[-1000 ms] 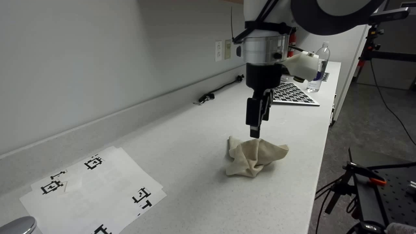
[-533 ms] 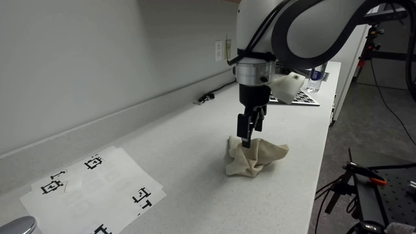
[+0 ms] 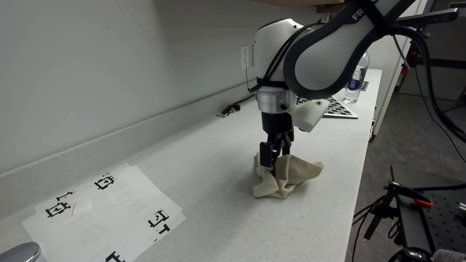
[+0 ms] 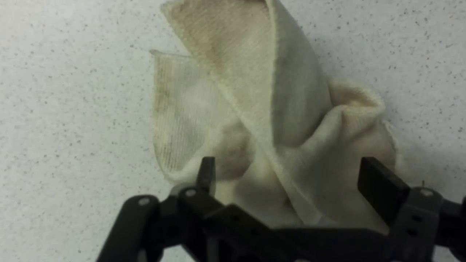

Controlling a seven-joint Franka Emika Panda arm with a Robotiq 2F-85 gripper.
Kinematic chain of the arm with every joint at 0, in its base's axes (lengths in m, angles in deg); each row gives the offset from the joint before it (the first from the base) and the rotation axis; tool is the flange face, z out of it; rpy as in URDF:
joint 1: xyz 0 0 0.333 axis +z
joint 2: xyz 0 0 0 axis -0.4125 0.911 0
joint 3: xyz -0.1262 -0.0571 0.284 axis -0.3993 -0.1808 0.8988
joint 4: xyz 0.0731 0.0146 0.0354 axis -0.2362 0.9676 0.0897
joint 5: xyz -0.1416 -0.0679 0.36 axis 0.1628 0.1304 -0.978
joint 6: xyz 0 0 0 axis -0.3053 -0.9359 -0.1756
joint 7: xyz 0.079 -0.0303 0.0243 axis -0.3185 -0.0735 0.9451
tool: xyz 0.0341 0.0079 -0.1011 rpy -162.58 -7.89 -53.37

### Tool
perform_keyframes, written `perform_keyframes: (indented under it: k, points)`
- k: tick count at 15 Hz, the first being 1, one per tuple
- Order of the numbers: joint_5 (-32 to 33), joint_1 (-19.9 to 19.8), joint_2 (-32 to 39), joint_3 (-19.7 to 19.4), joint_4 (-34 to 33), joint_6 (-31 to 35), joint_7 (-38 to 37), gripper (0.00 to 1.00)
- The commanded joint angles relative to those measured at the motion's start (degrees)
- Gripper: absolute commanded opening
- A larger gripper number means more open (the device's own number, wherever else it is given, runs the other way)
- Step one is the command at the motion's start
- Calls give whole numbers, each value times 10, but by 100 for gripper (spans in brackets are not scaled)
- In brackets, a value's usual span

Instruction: Wipe the countertop with the towel

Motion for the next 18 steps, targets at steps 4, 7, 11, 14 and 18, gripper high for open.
perform_keyframes:
  k: [4, 7, 11, 14, 18]
  points:
    - [-37, -2, 59, 4, -46, -1, 10, 74]
    - [-31, 6, 57, 1, -58, -11, -1, 49]
    - [-23, 18, 31, 1, -53, -22, -13, 19]
    - [0, 35, 9, -4, -46, -39, -36, 1]
    - [51, 49, -9, -16, -52, -44, -89, 3]
